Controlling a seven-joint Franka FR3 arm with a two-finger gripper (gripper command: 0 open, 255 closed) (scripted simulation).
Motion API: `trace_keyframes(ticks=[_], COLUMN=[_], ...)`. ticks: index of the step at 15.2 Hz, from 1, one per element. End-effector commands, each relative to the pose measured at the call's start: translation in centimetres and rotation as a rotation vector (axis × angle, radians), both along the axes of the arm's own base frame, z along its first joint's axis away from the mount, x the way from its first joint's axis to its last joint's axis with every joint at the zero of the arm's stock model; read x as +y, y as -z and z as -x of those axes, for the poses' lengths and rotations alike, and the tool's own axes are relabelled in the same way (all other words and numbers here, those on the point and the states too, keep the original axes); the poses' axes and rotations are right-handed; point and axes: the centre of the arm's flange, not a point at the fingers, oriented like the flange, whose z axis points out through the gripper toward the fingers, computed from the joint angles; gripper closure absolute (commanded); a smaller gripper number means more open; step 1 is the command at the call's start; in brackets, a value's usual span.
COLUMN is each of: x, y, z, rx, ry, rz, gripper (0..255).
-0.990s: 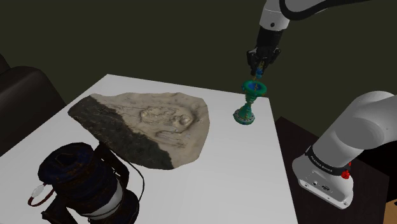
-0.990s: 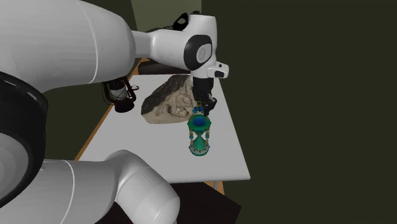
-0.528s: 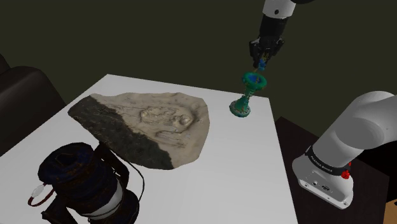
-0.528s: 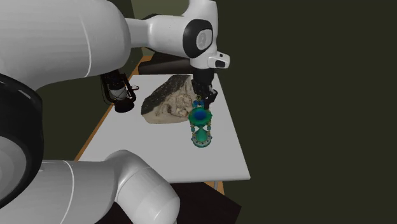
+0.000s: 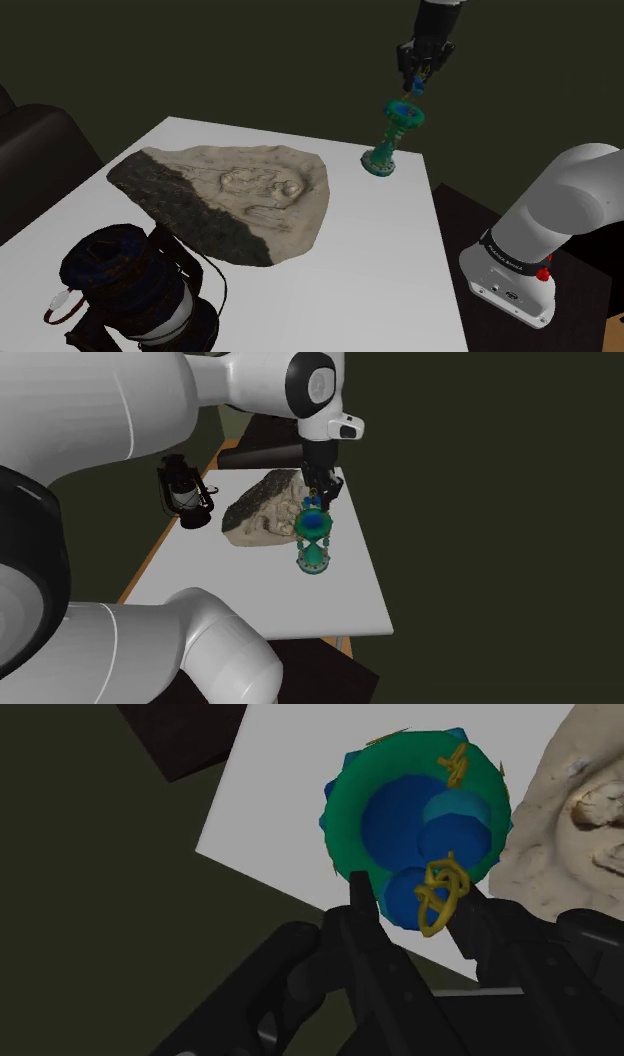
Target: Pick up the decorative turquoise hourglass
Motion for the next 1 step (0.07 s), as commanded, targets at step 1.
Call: trace_keyframes(ticks=[1], x=[0.03], y=[-0.4], z=[-0.04], rx=[-0.001], ry=[0.0], rz=[0.0], gripper=[255])
